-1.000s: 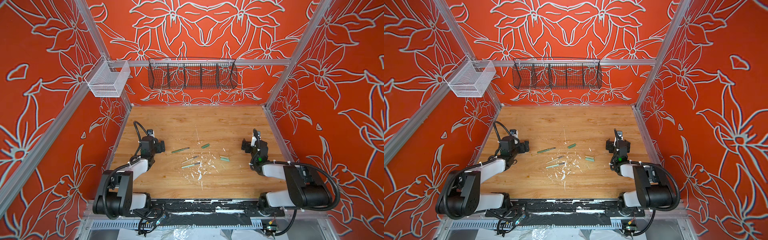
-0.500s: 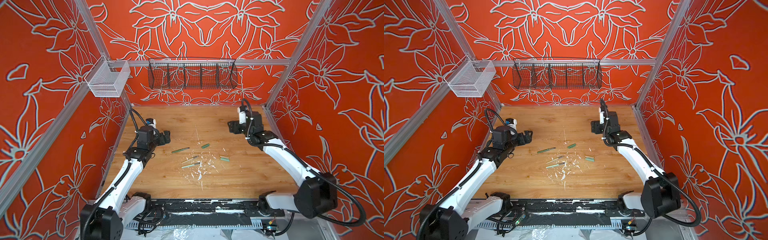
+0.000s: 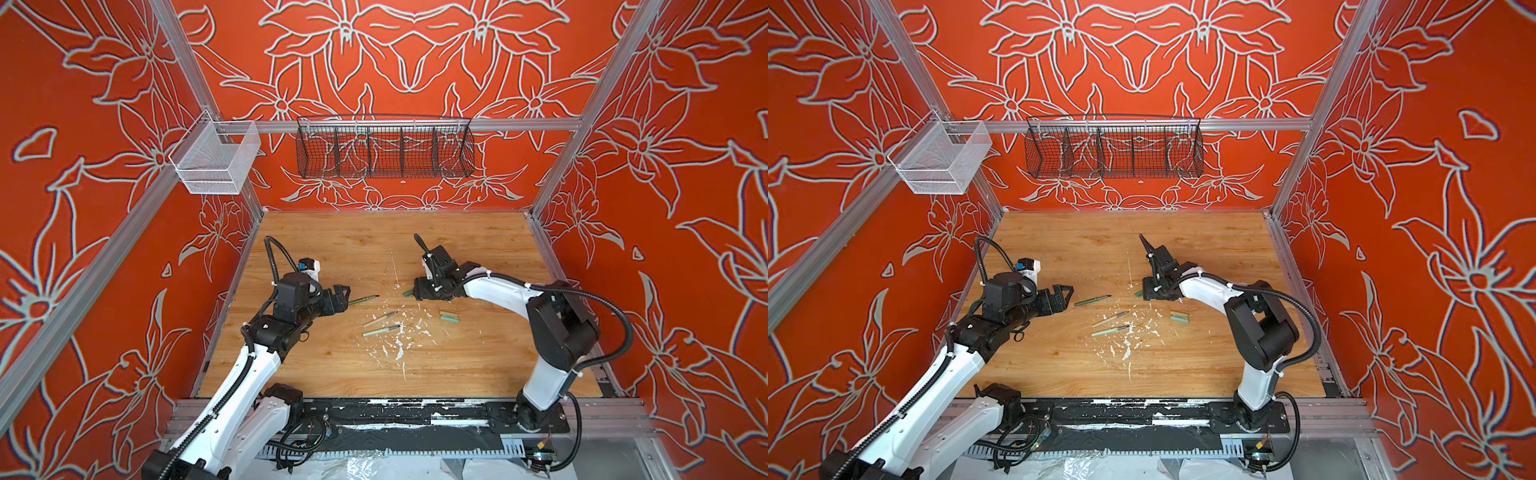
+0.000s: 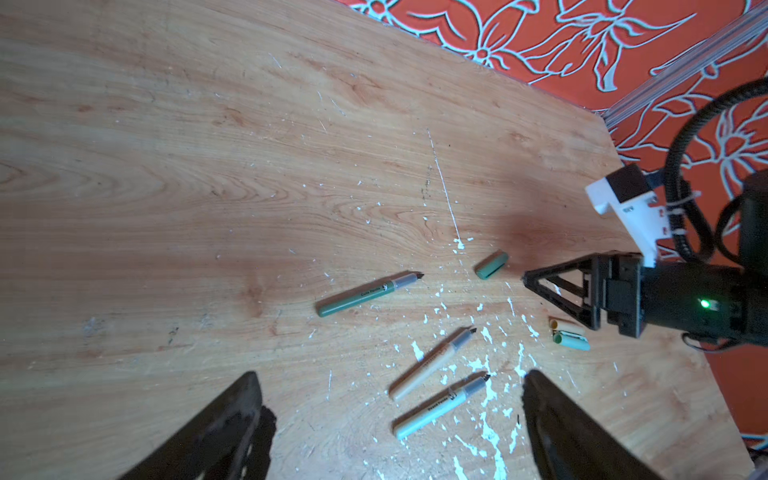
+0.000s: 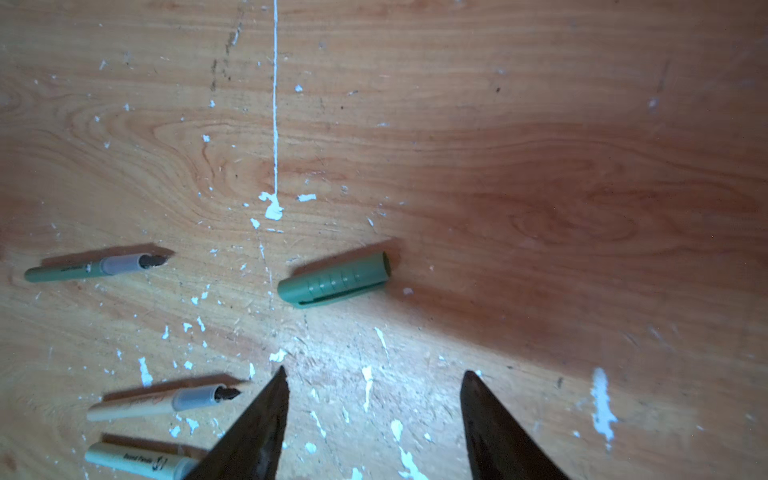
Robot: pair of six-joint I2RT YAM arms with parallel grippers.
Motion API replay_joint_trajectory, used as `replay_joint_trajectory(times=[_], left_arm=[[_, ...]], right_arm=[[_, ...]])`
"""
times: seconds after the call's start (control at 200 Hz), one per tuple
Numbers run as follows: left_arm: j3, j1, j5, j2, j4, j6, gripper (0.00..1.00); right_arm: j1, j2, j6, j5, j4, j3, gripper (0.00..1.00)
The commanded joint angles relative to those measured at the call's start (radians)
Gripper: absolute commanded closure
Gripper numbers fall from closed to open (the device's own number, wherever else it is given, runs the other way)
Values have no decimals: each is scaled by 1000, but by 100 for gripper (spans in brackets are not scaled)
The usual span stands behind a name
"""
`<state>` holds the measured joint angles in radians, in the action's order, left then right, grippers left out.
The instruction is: Insert the pens into the pen caps
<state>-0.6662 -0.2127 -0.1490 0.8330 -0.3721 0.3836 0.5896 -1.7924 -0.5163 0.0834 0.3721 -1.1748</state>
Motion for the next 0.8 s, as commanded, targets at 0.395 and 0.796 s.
replay_joint_trajectory(times=[0.395, 0.796], left_arm=[[-7, -7, 1, 3, -47, -6, 3], [-2, -7, 23, -13, -51, -6, 3]], right_arm=[[78, -192, 31, -217, 189, -246, 34], [96, -262, 88, -294, 290, -304, 34]])
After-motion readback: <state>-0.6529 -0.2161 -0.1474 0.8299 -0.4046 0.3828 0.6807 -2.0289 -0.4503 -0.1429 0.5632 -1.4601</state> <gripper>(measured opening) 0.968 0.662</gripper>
